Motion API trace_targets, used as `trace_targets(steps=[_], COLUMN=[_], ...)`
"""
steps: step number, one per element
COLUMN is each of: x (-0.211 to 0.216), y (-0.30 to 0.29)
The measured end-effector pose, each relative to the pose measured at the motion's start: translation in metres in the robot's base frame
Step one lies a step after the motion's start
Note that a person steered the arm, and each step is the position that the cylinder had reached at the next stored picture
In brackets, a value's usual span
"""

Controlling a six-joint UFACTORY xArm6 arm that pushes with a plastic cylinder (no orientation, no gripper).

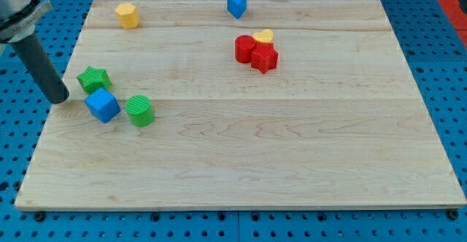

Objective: Move the blue cube to the top right

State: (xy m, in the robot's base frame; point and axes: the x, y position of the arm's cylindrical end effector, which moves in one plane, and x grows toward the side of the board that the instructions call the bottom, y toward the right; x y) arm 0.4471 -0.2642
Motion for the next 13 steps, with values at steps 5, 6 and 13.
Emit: trace_targets(steps=[5,6,13], x=[-0.012,-0.042,-0.028], y=[0.155,0.185,0.417])
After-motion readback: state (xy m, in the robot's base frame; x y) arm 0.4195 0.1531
